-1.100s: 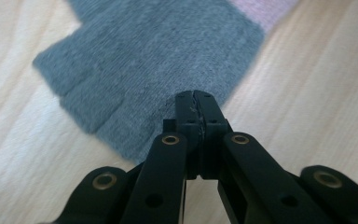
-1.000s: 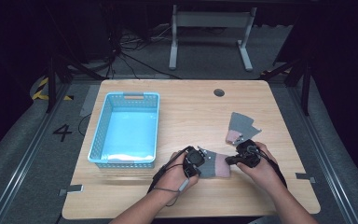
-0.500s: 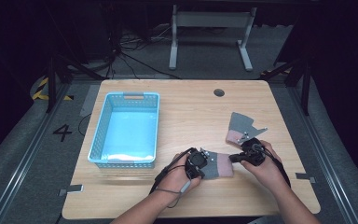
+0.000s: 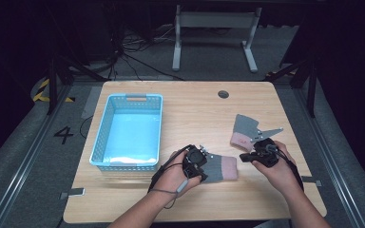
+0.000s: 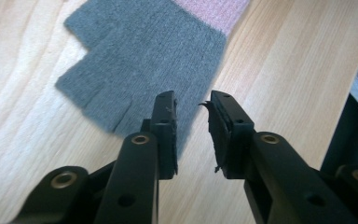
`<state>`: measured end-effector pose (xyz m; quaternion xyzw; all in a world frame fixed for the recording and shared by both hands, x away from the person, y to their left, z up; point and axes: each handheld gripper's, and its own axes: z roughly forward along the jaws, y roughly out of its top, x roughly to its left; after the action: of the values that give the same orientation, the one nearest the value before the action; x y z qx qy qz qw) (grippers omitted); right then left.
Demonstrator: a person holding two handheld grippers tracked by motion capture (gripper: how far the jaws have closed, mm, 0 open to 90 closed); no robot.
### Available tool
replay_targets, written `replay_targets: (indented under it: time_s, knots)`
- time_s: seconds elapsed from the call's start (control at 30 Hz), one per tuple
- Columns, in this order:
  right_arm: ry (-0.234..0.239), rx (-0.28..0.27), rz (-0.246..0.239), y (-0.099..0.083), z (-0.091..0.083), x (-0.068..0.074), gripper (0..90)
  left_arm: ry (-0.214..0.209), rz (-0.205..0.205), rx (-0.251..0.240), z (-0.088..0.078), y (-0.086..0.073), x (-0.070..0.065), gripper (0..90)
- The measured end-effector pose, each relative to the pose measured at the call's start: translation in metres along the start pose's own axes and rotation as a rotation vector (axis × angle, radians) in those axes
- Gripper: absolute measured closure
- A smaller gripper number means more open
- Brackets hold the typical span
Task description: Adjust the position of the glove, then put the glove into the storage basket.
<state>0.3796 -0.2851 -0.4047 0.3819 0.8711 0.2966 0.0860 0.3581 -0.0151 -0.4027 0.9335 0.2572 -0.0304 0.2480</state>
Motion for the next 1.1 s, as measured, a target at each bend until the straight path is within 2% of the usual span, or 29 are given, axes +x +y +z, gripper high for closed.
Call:
replay_targets:
  time_s: [0.3, 0.4, 0.77, 0.9, 1.1]
  knots:
    - [-0.009, -0.005, 0.012, -0.001, -0.007, -0.005, 90.0, 0.011, -0.023, -0.011, -0.018, -0.004, 0.008, 66.8]
    - [-0.008, -0.004, 0.008, -0.001, -0.007, -0.005, 90.0, 0.018, -0.043, -0.034, -0.023, -0.006, 0.01, 66.3]
    - [-0.002, -0.005, 0.009, 0.0, -0.008, -0.005, 90.0, 0.025, -0.052, -0.039, -0.027, -0.008, 0.013, 65.7]
    - [-0.002, -0.005, 0.008, 0.005, -0.009, -0.006, 90.0, 0.028, -0.057, -0.053, -0.032, -0.008, 0.014, 65.8]
    - [-0.001, 0.007, -0.001, 0.025, -0.007, -0.015, 90.0, 0.041, -0.083, -0.06, -0.037, -0.014, 0.018, 65.2]
